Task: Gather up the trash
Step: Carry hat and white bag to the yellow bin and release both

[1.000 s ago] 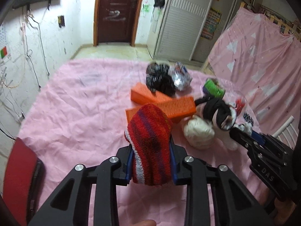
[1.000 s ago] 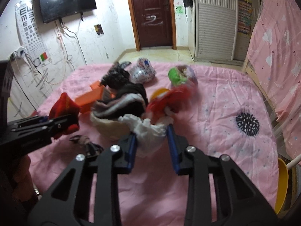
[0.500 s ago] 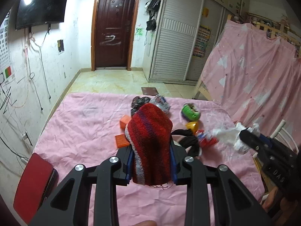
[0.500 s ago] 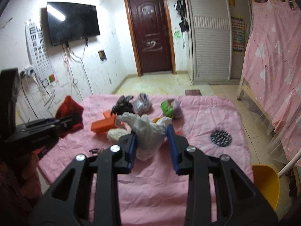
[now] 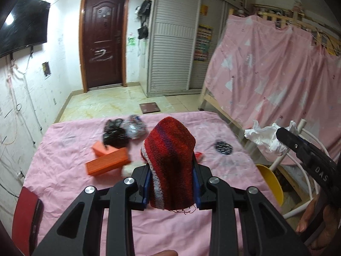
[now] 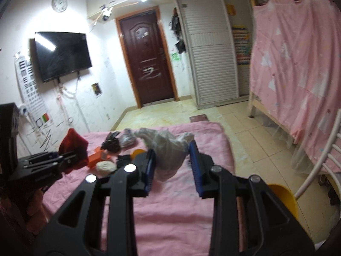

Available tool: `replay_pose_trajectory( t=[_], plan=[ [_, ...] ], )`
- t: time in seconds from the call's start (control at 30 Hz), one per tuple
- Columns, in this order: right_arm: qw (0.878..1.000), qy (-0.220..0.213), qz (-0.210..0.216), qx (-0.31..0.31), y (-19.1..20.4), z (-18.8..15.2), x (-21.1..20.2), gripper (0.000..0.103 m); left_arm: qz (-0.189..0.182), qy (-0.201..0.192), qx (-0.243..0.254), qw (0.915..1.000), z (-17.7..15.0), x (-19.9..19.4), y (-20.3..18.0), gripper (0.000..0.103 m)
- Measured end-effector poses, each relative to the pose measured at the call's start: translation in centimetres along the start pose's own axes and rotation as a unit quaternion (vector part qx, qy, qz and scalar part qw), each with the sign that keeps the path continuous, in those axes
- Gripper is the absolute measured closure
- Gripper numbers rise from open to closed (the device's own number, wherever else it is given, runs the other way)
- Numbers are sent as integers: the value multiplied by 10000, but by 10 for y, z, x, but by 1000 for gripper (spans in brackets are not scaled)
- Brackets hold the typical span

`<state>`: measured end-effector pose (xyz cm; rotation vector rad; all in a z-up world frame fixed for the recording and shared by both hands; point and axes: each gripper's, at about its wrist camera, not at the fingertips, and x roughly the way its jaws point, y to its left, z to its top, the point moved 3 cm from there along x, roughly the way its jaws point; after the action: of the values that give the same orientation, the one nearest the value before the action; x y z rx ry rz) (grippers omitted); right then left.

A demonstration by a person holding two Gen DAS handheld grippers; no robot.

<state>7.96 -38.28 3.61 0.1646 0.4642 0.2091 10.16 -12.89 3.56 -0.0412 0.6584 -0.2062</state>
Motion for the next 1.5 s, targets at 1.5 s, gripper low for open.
replay_pose_trajectory(
  t=[1.5],
  plan=[
    [9793, 179, -1463, 1389, -178, -44, -36, 54, -1606, 1352, 1194, 9704, -9, 105, -261, 57]
  ],
)
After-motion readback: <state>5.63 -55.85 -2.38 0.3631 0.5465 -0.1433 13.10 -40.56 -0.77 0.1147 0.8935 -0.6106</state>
